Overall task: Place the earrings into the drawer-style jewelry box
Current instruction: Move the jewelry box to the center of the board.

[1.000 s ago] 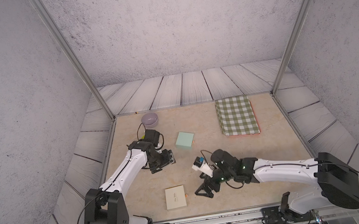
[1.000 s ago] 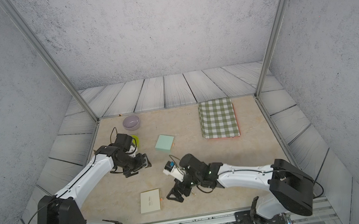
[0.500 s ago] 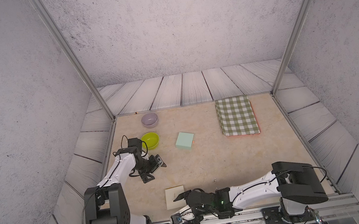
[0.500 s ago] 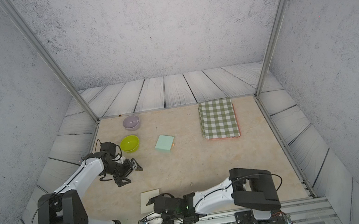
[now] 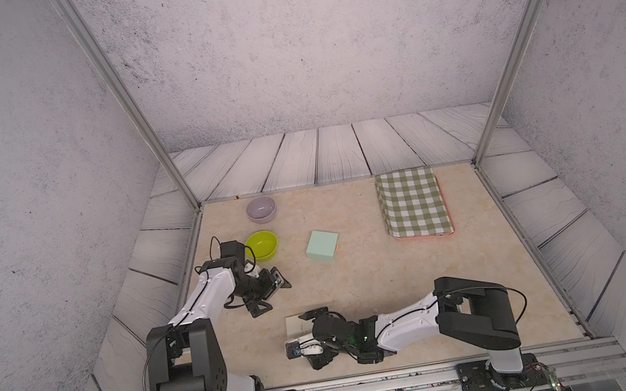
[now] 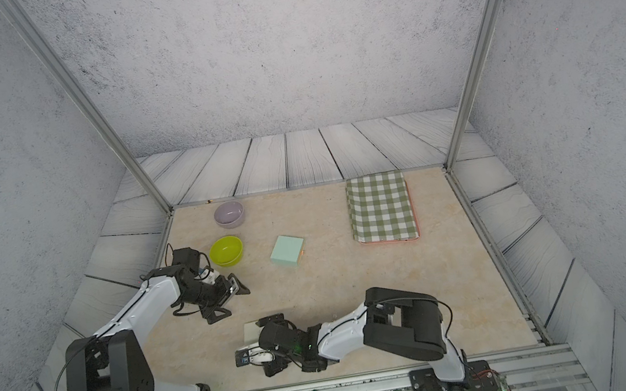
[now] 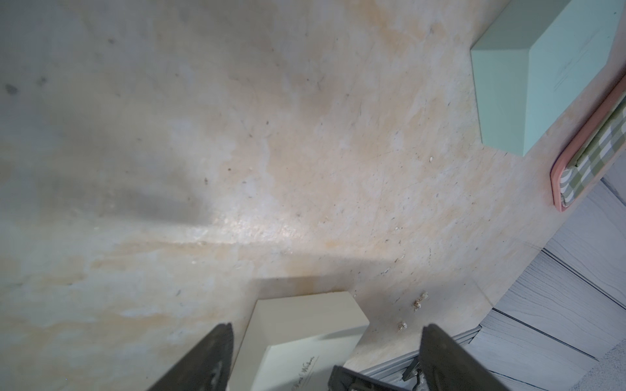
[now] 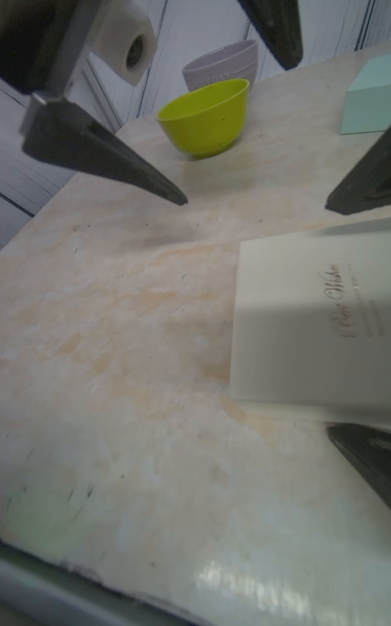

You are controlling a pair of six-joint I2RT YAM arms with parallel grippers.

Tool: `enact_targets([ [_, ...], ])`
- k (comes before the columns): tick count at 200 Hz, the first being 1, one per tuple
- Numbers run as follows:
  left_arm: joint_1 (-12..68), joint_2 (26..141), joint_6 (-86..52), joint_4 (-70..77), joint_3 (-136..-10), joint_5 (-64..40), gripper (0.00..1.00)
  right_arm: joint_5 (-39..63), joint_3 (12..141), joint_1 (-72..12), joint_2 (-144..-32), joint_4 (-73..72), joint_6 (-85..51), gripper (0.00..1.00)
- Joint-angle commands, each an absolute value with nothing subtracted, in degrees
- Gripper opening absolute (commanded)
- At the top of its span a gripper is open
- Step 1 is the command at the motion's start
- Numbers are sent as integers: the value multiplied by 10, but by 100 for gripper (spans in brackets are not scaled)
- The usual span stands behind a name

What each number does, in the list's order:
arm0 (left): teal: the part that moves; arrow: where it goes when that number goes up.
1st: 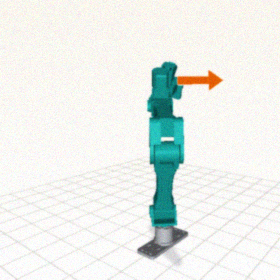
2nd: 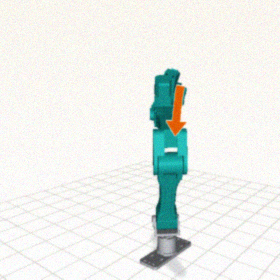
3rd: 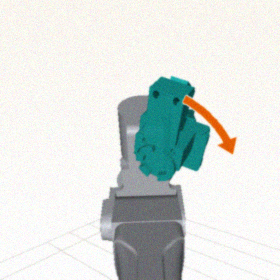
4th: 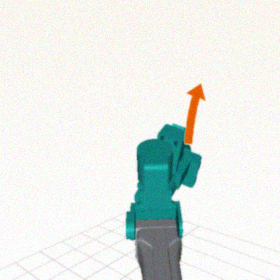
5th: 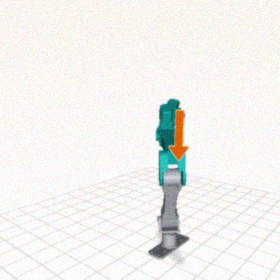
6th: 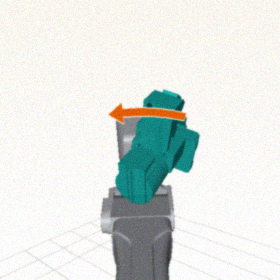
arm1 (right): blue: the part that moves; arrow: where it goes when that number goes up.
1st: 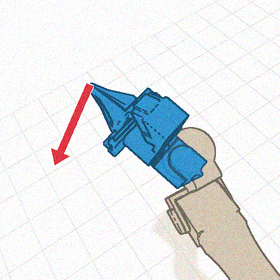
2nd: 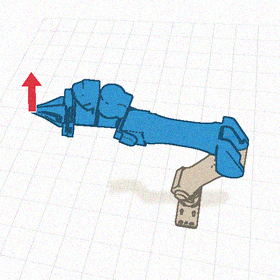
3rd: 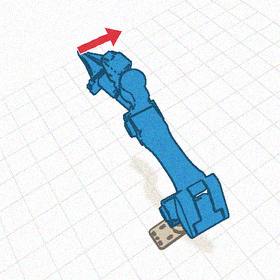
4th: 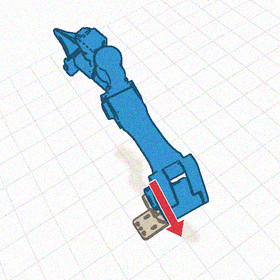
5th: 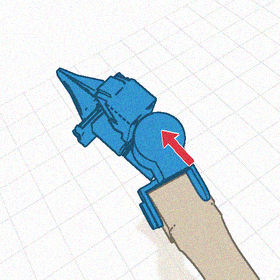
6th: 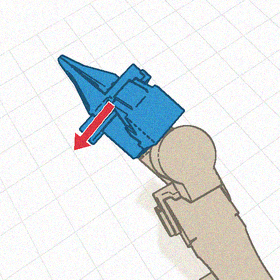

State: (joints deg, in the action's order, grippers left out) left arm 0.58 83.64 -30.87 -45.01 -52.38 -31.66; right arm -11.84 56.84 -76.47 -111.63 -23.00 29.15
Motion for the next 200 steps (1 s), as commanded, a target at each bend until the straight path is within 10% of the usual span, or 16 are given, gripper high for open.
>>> enact_targets([
  [1, 3, 839, -300, -447, -516, -329, 89, -137, 581, -744, -1120, -231, 242, 99],
  [134, 68, 914, -376, -298, -480, -398, 87, -341, 528, -682, -908, -16, -126, 99],
  [200, 88, 953, -358, -320, -516, -355, 84, 81, 499, -553, -832, 59, -302, 90],
])
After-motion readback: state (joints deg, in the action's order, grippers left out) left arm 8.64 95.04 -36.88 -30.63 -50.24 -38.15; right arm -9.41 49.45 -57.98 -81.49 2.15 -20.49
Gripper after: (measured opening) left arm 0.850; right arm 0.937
